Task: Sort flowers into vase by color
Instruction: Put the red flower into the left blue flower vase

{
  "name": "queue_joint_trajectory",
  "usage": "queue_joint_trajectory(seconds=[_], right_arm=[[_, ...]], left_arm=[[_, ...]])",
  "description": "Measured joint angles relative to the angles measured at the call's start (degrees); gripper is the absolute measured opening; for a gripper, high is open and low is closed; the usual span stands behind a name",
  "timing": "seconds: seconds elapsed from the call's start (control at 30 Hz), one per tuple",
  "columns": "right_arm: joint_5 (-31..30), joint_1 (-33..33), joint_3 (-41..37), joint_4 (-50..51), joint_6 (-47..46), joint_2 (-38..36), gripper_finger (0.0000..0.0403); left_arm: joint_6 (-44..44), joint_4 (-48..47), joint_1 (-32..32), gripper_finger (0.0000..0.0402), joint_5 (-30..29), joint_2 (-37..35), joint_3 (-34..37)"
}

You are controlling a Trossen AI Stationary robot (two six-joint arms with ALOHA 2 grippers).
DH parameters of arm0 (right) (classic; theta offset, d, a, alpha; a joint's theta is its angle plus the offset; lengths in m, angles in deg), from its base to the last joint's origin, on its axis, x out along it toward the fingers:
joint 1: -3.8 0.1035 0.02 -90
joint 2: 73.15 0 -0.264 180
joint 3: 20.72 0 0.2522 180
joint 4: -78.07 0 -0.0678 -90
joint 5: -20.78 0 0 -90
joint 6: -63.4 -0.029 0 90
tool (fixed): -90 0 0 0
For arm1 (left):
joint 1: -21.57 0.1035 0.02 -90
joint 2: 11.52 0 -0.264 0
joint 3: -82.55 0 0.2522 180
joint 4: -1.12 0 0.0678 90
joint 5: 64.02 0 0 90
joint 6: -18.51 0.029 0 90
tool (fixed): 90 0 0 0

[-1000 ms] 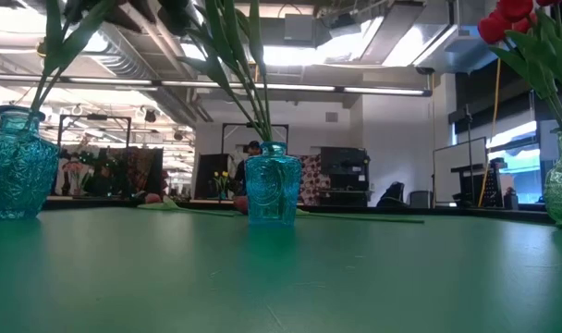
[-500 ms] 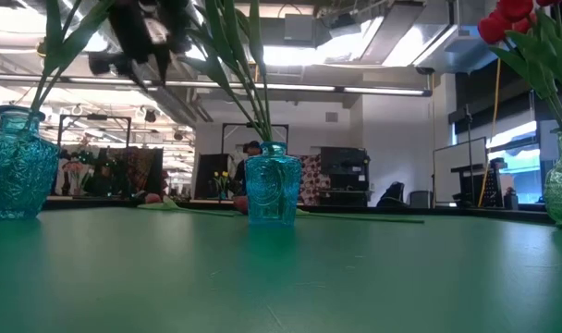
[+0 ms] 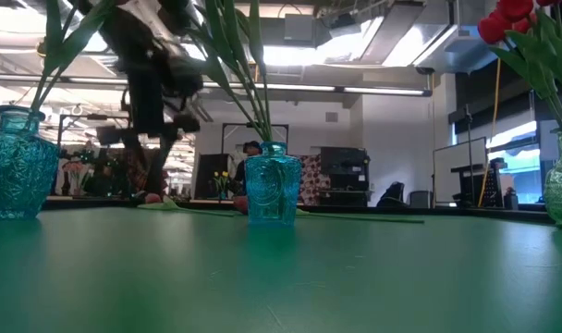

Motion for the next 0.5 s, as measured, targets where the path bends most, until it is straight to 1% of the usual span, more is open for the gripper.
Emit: queue_joint_trajectory(seconds=[0.07,0.17,0.23,0.37,0.5], right_arm=[[-0.47,-1.73,0.00,0.25,-0.04,0.00,0.0241],[-4.11,-5.25,0.00,-0.99,-3.06,0.01,0.0241],[-4.57,-7.32,0.00,-0.94,-3.34,0.00,0.0241],[-0.71,-10.57,0.00,-0.16,-3.28,0.05,0.0241],[0.81,-12.15,-0.09,4.19,-3.10,0.52,0.0241]], left_arm=[[-0.22,1.34,1.00,0.0160,0.41,2.99,0.01],[-2.48,1.72,2.24,0.0160,2.88,6.10,0.07],[-4.13,1.90,2.51,0.0161,3.67,7.85,0.07],[-4.60,4.14,4.31,0.0161,7.82,10.08,0.08],[-4.40,4.50,6.99,0.0161,9.05,10.57,0.07]])
